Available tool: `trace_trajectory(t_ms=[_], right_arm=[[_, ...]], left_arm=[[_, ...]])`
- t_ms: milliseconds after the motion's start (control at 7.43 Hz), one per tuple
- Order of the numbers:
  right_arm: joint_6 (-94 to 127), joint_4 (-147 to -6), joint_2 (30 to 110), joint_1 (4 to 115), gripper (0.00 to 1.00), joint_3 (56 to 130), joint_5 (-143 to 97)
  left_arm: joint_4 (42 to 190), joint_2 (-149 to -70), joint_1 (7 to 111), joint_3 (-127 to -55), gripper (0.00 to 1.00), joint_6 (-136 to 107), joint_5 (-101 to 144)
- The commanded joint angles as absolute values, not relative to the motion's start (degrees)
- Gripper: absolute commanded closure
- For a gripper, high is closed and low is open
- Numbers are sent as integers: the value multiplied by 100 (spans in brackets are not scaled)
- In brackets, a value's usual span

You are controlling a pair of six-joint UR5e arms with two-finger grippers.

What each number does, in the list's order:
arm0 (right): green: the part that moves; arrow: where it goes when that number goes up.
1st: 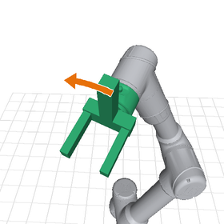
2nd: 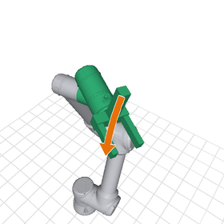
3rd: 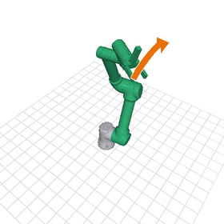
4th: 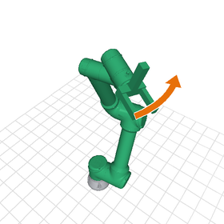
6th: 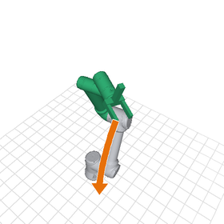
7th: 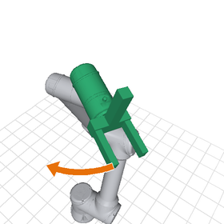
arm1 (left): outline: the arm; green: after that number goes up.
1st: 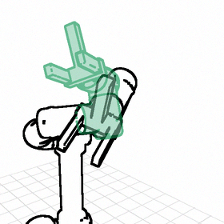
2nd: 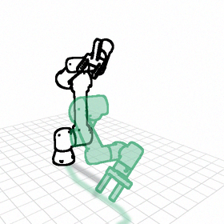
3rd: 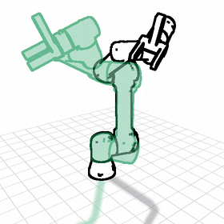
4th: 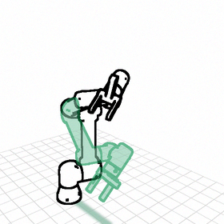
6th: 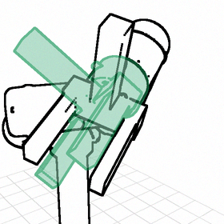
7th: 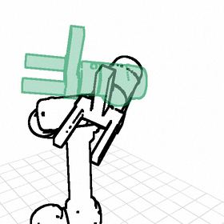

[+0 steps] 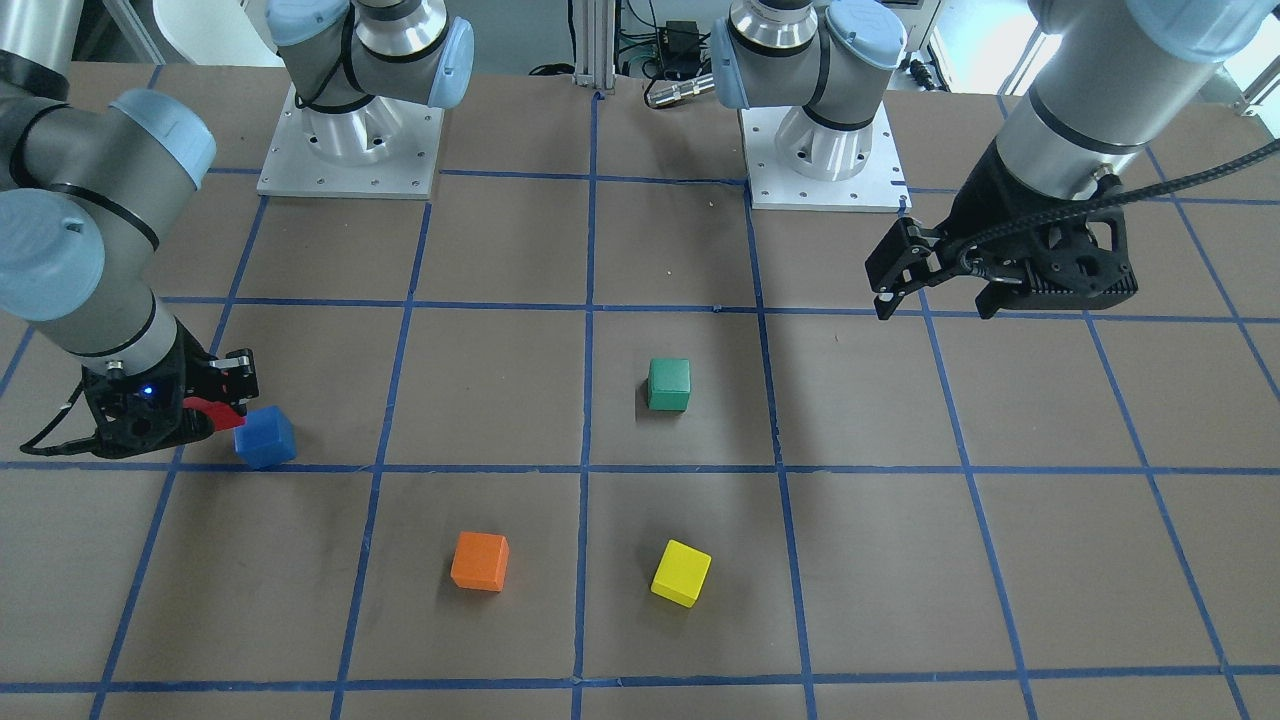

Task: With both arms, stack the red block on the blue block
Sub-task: 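Lower the red cube onto the top of the blue cube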

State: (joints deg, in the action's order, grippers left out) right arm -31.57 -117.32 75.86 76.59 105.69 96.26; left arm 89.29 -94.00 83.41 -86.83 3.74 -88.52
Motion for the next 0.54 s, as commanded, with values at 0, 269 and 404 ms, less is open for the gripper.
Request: trace_trajectory(t_ms=[0,269,404], right_arm=[[-3138,-11830,7489,7646,100,10599,9467],[-3129,-11821,7497,7699,100,10661,9396],[-3164,-11847,7480,7699,100,10670,9343]], left_arm=[[8921,-9387,8341,-8710,0,369,-8851],[8921,-9387,8341,-8719,0,369,-8851],[8921,-9378,8341,-8719,0,378,-8851]])
